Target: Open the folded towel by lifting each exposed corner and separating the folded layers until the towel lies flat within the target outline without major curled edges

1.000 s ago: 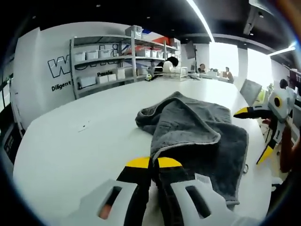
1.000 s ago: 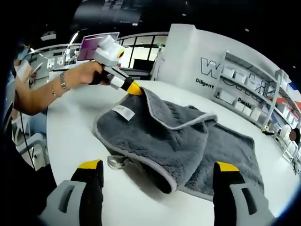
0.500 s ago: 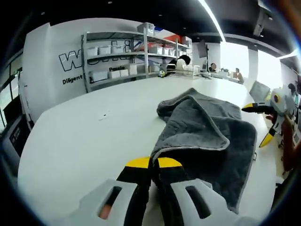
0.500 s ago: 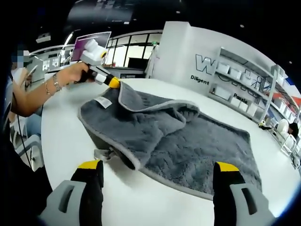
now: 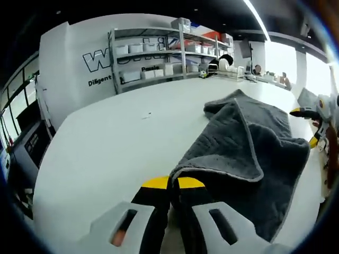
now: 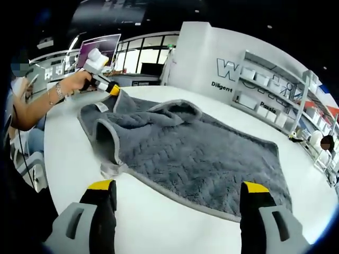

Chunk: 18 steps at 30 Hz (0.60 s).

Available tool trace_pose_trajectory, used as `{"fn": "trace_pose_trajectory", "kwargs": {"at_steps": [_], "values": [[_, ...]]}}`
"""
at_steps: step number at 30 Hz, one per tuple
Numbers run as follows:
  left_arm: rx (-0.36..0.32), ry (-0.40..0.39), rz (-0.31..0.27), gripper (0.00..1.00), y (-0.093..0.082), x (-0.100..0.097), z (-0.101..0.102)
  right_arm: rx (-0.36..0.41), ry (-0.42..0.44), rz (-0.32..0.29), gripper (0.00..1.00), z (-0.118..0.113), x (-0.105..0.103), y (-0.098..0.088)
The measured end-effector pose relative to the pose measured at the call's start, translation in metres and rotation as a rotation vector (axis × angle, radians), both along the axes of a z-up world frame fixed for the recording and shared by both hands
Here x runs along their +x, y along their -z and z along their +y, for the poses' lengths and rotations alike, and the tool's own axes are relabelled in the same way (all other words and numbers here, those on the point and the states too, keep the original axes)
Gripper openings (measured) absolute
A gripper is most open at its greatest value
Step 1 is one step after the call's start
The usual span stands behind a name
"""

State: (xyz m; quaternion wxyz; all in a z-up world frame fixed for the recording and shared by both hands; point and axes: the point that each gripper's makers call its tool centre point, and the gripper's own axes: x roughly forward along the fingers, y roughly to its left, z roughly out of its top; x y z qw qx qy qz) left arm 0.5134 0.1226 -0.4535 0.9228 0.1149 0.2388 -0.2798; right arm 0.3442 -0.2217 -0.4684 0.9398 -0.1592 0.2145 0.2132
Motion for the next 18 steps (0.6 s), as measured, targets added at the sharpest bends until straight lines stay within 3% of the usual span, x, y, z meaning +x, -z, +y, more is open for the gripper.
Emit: {"fn": "trace_pose_trajectory", "kwargs": {"at_steps": [18], "values": [[0.127,-0.155,0.034,0.02,0.018,0.011,0.073,-0.013,-0.002,0.005,0.99,0.0,0.0,0.0]]}}
